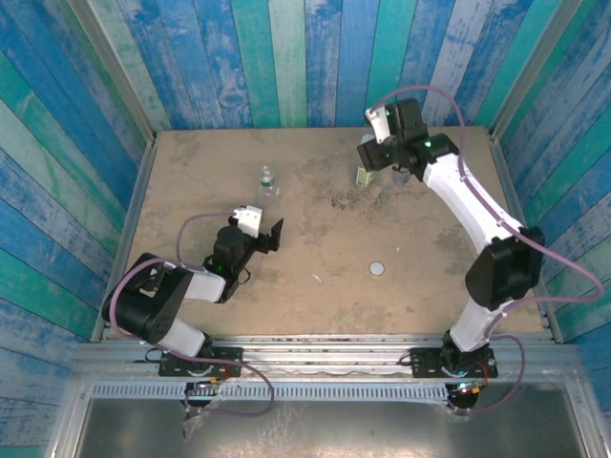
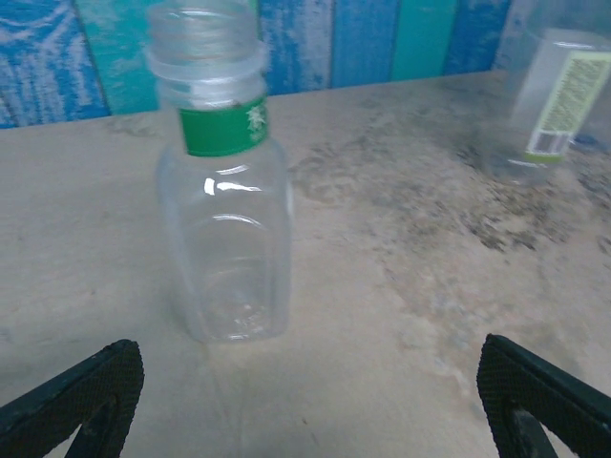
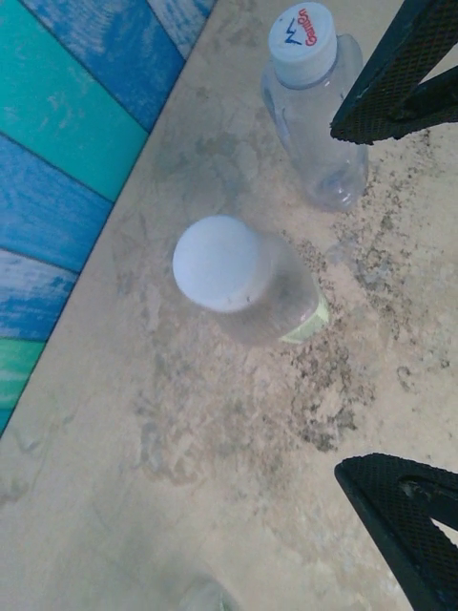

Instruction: Screw on the bottle caps

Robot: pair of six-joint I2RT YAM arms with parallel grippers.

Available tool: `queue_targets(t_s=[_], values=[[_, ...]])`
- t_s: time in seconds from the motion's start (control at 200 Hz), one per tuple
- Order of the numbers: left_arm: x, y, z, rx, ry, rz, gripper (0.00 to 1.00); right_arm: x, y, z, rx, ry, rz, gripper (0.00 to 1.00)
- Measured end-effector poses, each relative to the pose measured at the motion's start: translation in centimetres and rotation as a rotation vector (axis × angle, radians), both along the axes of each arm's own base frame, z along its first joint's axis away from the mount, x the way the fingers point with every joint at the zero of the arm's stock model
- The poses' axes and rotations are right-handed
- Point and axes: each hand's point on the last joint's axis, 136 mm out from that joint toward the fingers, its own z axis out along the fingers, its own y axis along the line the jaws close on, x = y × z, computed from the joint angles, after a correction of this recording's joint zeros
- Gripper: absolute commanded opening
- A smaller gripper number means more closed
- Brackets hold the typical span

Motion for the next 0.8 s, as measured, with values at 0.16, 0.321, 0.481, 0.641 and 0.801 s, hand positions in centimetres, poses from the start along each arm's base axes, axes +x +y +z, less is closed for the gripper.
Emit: queue_targets(t_s=[0.16,0.321,0.481,0.641,0.801], values=[[3.0,0.1,2.4,-0.023,-0.019,0.057,0.94,-3.1,2.1,0.6,0.022,-0.036,0.082,0.88],[5.6,-0.5,3.7,-0.017,-0.007,0.08,0.94,-4.0,2.1,-0.9,0.028,-0.018,0.098,0.88],[8.0,-1.3,4.5,0.009,0.045,0.089,0.94,-4.2,2.0,-2.2,0.022,0.005,0.105,0.87],[9.6,-1.7,6.2,0.01,0.061,0.1,0.94,-4.3,2.1,-2.3,0.023,0.007,0.114,0.87],[11.5,-1.6,5.7,0.013,0.123,0.137,0.96,-4.5,2.5,-2.3,0.037,0.009,0.131,0.87]])
